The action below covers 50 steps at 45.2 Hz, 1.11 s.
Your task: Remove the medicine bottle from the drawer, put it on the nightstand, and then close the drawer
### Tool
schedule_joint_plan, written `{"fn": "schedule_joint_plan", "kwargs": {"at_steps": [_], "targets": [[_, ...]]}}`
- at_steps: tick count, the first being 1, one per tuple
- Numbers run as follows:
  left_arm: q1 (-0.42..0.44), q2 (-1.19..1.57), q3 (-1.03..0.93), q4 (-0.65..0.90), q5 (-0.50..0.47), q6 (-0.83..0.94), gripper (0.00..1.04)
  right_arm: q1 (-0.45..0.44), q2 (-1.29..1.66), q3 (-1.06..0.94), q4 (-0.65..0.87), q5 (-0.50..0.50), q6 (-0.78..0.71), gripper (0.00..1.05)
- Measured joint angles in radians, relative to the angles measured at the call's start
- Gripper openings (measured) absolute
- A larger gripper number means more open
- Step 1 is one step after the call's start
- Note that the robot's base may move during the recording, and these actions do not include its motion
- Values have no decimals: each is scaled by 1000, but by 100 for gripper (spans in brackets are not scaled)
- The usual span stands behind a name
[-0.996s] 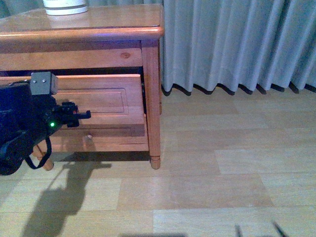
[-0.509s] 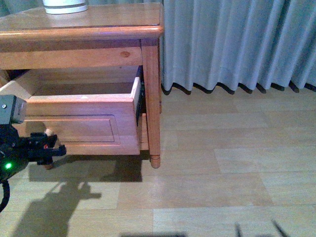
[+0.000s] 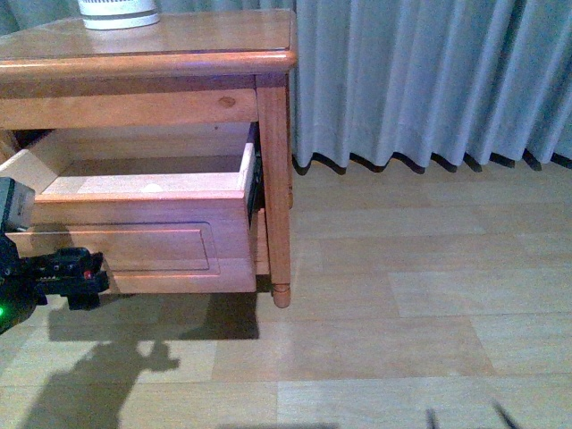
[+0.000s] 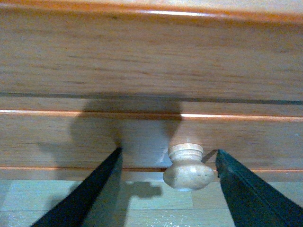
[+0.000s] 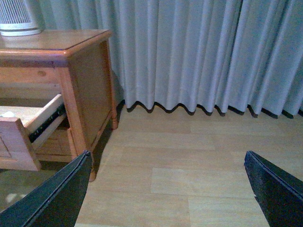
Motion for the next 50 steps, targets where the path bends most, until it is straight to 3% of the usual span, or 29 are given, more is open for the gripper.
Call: {"fn": "schedule_joint_plan", "kwargs": {"at_steps": [11,22,42,50], "targets": [[2,-48,-17,-16,12,5,100,0,0,0,0,0,0,98],[12,-313,-127,-91,47,-15,98,0,0,0,0,0,0,98],[95,-994,-348,-539,258,3,98,0,0,0,0,0,0,98],[66,-1432,-469,-818,201,-58,98,0,0,0,0,0,0,98]]}}
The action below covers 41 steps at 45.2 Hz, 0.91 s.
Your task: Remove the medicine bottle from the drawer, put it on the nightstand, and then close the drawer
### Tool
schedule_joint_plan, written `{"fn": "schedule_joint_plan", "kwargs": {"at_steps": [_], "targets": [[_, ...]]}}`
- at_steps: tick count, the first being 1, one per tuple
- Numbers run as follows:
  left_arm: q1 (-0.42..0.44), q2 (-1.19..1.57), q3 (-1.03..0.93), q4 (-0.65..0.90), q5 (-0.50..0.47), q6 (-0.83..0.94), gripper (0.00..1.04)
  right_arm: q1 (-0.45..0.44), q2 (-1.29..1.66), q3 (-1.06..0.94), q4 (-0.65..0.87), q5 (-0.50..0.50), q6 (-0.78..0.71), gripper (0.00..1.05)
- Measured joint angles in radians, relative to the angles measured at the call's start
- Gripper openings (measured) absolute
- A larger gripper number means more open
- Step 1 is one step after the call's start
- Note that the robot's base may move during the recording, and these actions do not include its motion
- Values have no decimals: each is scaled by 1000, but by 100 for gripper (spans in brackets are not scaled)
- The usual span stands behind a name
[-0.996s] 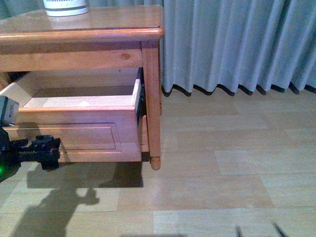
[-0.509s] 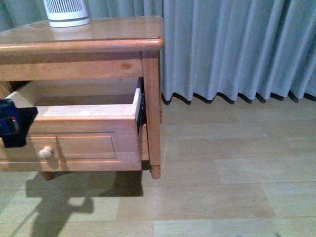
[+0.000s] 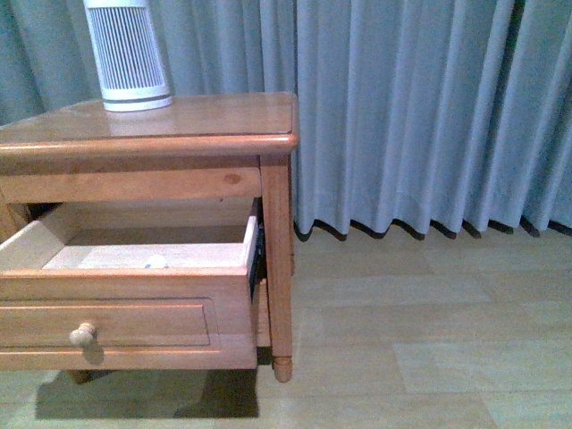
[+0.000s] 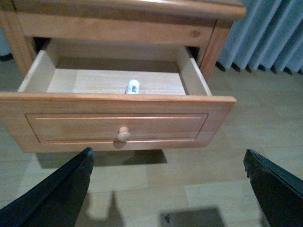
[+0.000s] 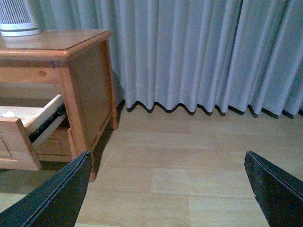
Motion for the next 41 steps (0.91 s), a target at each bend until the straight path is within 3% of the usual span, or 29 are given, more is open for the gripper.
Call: {"fn": "schedule_joint_plan", "kwargs": {"at_steps": [6,16,20,23,39,41], "targets": [[-68,-205,-40,-116,-114,-62,98,0,0,0,0,0,0,98],[-80,-242,-48,-127,-135,-92,98,0,0,0,0,0,0,98],[-99,-259,-109,30,-297,-24,84,0,0,0,0,0,0,98],[-99,-293,-134,56,-342,8,70,0,0,0,0,0,0,98],[-101,-434,-182,-28,-343,36,3,0,0,0,0,0,0,98],[-101,-450,-192,-27,-343,40,3,0,0,0,0,0,0,98]]}}
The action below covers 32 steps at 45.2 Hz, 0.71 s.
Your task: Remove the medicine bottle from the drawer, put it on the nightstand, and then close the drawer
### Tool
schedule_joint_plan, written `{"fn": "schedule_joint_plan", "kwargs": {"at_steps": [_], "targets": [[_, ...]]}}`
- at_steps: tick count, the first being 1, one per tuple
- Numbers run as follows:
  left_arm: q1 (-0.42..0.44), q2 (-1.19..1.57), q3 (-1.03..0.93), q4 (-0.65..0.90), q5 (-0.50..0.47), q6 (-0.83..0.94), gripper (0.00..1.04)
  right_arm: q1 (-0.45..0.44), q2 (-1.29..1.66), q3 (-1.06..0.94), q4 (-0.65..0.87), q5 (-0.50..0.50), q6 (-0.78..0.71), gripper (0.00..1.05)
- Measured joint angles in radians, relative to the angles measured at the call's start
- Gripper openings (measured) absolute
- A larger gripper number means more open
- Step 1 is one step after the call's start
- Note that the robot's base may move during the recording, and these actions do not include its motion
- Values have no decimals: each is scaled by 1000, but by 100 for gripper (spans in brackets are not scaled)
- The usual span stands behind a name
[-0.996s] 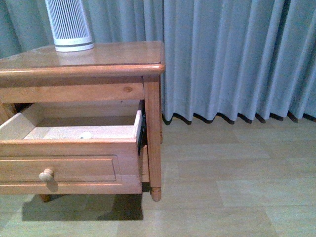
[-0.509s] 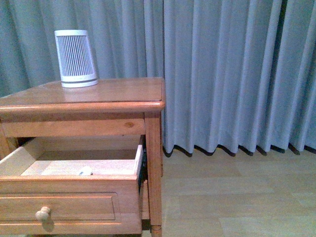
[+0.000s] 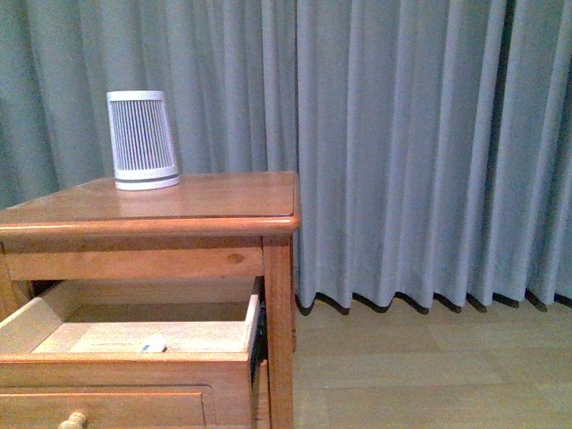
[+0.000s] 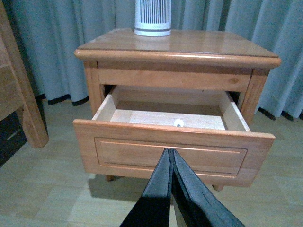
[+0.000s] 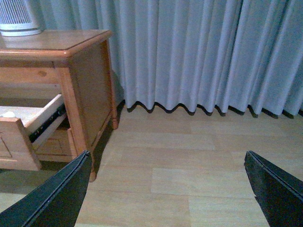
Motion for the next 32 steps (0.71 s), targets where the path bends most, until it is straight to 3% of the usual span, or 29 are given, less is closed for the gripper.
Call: {"fn": "schedule_joint_plan", "kwargs": {"at_steps": [19,24,32], "targets": [[0,-151,-27,-124,0,1,3,0,0,0,0,0,0,98],[-1,-306,-26,-294,0,2,3,0,0,0,0,0,0,98],[-1,-324,-26,-302,-1,2,3,0,0,0,0,0,0,98]]}}
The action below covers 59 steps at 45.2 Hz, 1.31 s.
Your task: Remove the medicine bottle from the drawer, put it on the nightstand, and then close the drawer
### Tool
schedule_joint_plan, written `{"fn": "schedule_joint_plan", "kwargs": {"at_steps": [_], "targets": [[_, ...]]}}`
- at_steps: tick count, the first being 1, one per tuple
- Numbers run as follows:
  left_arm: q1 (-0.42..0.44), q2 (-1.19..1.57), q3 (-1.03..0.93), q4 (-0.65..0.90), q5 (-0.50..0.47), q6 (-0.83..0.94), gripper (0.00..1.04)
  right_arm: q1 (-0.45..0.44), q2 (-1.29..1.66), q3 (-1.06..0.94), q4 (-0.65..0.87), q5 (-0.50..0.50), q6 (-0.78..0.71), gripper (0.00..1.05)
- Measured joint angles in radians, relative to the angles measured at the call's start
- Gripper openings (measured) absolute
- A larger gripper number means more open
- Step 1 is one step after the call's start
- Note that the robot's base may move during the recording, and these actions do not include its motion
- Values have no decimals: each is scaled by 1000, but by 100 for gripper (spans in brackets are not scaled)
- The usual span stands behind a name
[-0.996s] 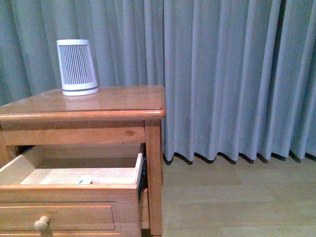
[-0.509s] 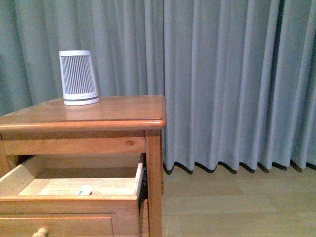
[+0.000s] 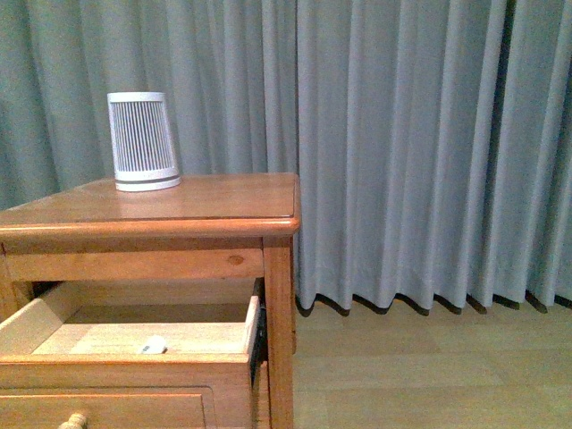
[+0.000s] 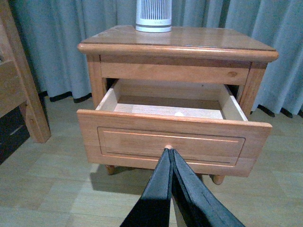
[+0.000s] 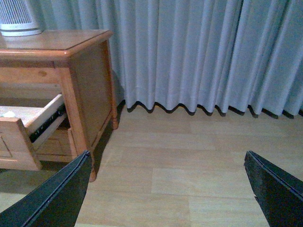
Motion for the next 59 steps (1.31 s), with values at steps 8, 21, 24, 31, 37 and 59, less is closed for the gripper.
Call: {"fn": "schedule_joint_plan", "kwargs": {"at_steps": [8,21,24,31,37,59], "targets": [[0,0,0,0,0,0,44,0,0,0,0,0,0,98],[0,0,0,-1,2,0,93,0,0,0,0,3,0,98],[0,-1,0,-1,0,2,100,0,0,0,0,3,0,98],[0,-2,0,-1,1,2,98,0,-1,0,0,3,0,98],[-1,-3,0,-1,0,2,98,0,-2,0,0,2,0,98],[-1,-3,0,-2,0,2,98,0,-1,0,0,-3,0,98]]}}
